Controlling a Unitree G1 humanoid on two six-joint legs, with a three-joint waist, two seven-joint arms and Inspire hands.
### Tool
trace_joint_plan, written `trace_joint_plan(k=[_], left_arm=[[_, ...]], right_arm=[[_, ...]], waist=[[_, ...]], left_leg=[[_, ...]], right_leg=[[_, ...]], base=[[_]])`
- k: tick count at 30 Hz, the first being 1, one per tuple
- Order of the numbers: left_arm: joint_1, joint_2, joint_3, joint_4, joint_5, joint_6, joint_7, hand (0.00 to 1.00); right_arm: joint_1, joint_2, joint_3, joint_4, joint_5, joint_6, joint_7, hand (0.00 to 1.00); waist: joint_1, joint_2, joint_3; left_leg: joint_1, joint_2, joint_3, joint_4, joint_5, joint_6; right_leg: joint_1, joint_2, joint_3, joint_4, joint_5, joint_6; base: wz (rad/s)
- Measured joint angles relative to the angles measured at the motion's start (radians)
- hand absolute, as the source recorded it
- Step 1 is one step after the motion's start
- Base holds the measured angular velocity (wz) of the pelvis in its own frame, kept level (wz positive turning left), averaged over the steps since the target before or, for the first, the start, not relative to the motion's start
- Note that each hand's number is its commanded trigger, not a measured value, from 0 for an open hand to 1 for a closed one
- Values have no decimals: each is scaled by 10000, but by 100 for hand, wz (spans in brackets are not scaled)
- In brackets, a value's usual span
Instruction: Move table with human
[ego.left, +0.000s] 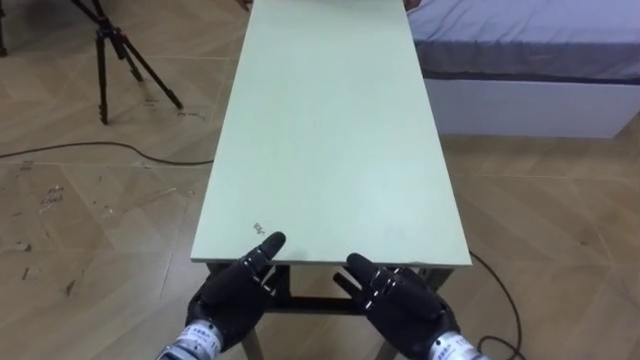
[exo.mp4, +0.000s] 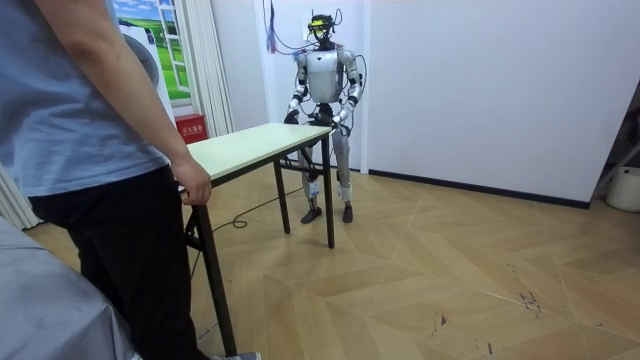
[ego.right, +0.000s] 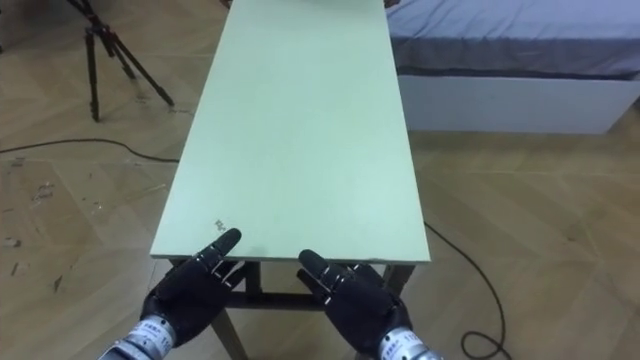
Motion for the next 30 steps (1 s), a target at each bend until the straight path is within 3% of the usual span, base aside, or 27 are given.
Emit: trace_joint_plan(k=[9,16,19,30], left_arm=[[-168,-249,421,-3,-247,432,447,0],[-436,-385,428,-3,-592,434,1317,0],[-518,-624,597,-107,-717,429,1724,0],[-553,-770,664,-444,-1785,82,2736,0]], right_arm=[[-170,63,-129,-34,81,113,-653,0],[-328,139,-177,-35,898,107,-1218,0],[-357,266,-401,-47,1195,98,-1408,0],[-592,585,-695,-47,1886,-479,-2253,0]], waist=[[50,133,-32],[-27,253,5],[-61,293,-2],[-179,387,-10]], left_leg=[[-7,17,-11,72,2,2],[-7,-4,-41,86,11,17],[-144,-32,-112,68,17,29],[-333,-129,-272,80,54,89]], right_leg=[[11,-15,-57,46,49,-52],[53,8,90,-34,130,-52],[-65,-4,97,-29,175,-58],[-286,-24,139,-43,313,-69]], base=[[0],[0],[-2],[-1]])
